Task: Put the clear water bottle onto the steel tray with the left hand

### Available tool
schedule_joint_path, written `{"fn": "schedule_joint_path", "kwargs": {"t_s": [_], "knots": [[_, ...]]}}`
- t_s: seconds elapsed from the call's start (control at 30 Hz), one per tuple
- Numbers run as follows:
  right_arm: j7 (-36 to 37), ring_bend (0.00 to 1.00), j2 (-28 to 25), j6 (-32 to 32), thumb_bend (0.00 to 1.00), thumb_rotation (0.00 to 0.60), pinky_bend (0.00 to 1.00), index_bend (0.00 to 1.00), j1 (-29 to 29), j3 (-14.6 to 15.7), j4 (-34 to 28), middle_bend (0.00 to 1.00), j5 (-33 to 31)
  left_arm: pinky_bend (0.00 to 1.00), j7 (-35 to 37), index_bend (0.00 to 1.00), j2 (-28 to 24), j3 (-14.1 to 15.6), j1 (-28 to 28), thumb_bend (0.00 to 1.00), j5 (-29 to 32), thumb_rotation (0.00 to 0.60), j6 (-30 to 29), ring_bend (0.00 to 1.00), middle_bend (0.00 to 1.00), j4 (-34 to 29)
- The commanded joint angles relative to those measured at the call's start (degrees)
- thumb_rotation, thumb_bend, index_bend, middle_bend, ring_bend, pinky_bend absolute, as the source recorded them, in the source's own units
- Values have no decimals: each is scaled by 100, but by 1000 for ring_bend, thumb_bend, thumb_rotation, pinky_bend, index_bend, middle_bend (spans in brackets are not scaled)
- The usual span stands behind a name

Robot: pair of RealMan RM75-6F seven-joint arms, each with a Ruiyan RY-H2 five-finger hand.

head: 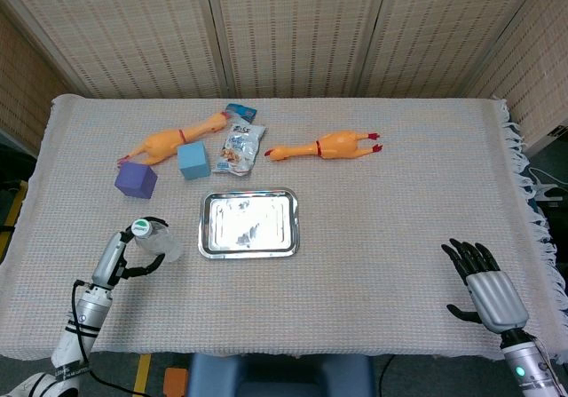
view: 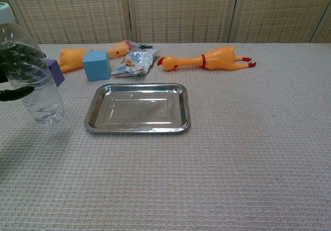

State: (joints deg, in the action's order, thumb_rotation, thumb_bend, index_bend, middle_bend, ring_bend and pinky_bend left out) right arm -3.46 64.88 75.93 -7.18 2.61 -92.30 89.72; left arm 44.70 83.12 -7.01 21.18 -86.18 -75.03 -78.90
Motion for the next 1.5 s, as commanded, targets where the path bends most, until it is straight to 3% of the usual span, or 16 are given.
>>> {"fn": "schedule_joint_path", "kwargs": {"t_s": [0.03,0.27,0.33,0.43,0.6,0.9,1.1,1.27,1.5], "knots": [[31,0,-10,-16,65,600,0,0,-10,18,-23,0,26,553,-353,401,191,-518,24,560,655,600,-16,329,456,1146],[89,0,-40,12,65,600,0,0,-8,48,-57,0,98,537,85,404,201,-701,-30,560,938,600,81,312,435,1512],[94,0,-43,41,65,600,0,0,1,75,-65,0,155,534,623,404,49,-249,-198,559,305,600,-125,308,436,481],[132,0,-50,88,65,600,0,0,16,86,-69,0,196,532,576,404,-61,105,-221,557,-188,600,-205,307,434,-291],[152,0,-57,59,65,600,0,0,4,80,-40,0,167,532,505,400,-124,309,-103,554,-478,600,-74,307,434,-910],[356,0,-146,97,64,600,0,0,2,70,-68,0,174,536,30,400,-137,-507,95,552,586,600,128,307,430,143],[323,0,-146,173,65,600,0,0,28,131,-108,0,319,531,212,400,-4,-499,222,551,558,600,324,300,430,-192],[380,0,-173,246,65,600,0,0,60,143,-108,0,355,528,-233,397,301,-532,515,550,515,600,544,291,425,-499],[507,0,-202,186,65,600,0,0,28,99,-59,0,263,490,-1101,353,1094,-847,1133,546,927,600,1052,232,353,86]]}}
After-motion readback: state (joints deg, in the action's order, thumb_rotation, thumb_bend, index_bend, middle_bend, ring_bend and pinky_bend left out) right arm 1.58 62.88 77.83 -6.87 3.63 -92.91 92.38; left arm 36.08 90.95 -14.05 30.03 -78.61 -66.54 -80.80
